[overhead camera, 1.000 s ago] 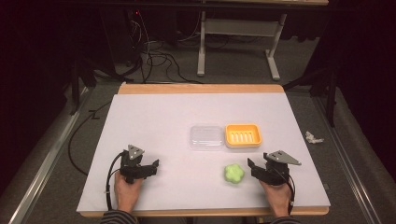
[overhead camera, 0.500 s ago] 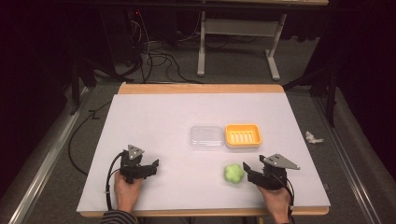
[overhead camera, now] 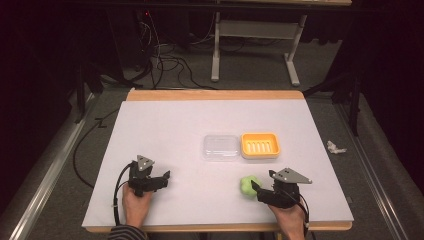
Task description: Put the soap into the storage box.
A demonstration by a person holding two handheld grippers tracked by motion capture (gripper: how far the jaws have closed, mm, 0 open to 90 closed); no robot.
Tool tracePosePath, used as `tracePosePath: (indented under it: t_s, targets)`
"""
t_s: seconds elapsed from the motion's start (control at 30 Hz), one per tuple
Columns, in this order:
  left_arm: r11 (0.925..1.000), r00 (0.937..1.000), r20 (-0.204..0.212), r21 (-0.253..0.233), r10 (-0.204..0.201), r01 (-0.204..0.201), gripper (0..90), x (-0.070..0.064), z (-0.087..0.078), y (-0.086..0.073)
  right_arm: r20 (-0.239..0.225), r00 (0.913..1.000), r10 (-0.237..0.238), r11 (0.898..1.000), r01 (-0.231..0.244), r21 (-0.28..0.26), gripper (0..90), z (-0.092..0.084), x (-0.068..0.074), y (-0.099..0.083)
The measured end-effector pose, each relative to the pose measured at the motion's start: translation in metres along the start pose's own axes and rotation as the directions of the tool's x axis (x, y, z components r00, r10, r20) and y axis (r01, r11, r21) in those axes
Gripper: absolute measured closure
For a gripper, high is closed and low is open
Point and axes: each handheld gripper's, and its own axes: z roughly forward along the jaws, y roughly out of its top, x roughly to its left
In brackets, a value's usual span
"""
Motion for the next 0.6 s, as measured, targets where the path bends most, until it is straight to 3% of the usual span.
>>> tracePosePath:
  t_s: [0.6]
  targets:
    - [1.0000, 0.9999, -0.007, 0.003, 0.008, -0.008, 16.2, -0.001, 0.001, -0.001, -0.052, 0.9964, -0.066, 0.993, 0.071, 0.092, 20.7, 0.011, 0.014, 0.001]
